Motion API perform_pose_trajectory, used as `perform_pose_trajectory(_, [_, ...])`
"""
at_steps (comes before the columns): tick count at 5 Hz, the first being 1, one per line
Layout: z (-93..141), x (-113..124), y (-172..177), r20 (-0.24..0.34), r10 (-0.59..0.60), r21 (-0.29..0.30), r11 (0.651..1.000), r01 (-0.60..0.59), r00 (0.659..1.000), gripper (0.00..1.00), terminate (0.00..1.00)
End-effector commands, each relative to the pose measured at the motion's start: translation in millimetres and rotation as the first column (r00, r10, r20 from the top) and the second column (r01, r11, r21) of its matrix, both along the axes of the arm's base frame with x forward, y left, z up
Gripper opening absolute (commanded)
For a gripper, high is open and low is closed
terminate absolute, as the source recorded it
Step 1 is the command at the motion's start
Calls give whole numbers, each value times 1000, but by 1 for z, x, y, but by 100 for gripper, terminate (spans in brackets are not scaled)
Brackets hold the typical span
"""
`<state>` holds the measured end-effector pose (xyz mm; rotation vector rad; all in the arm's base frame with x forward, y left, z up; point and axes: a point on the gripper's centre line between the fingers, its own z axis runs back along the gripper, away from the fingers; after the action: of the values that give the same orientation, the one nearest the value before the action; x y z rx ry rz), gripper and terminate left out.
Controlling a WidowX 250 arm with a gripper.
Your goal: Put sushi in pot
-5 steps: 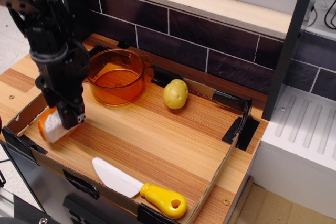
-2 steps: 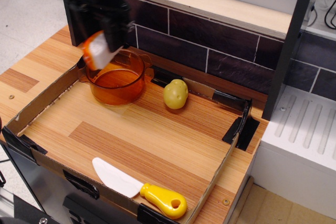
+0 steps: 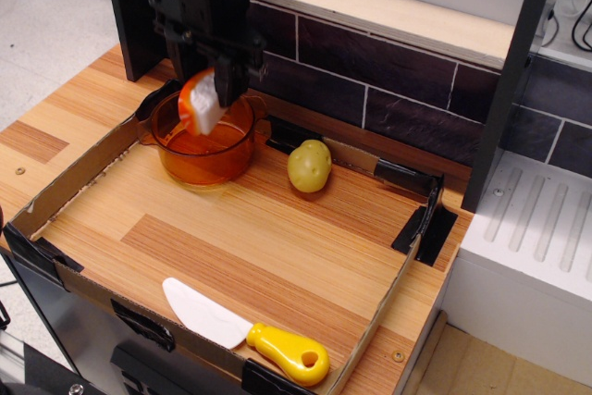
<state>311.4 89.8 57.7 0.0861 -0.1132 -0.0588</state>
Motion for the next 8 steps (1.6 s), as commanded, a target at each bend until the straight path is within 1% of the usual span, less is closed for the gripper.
perform_pose_trajectory(1, [-6, 12, 11, 29, -20, 54, 998, 19, 999, 0, 0])
perform_pose_trajectory(2, [-14, 14, 11, 32, -12, 77, 997, 9, 999, 0, 0])
perform_pose_trajectory(3, [-14, 15, 12, 26, 3, 79, 997, -5, 1000, 100, 0])
perform_pose_trajectory(4, [-6, 13, 13, 54, 2, 63, 998, -6, 999, 100, 0])
perform_pose_trajectory(5, [11, 12, 12, 65, -1, 18, 1000, 0, 998, 100, 0])
perform_pose_trajectory(6, [45, 9, 11, 133, 30, -21, 999, -28, 991, 100, 0])
perform_pose_trajectory(7, [68, -1, 11, 182, 29, -58, 998, -19, 983, 100, 0])
perform_pose_trajectory(8, [75, -17, 9, 159, -55, -63, 996, 66, 986, 100, 0])
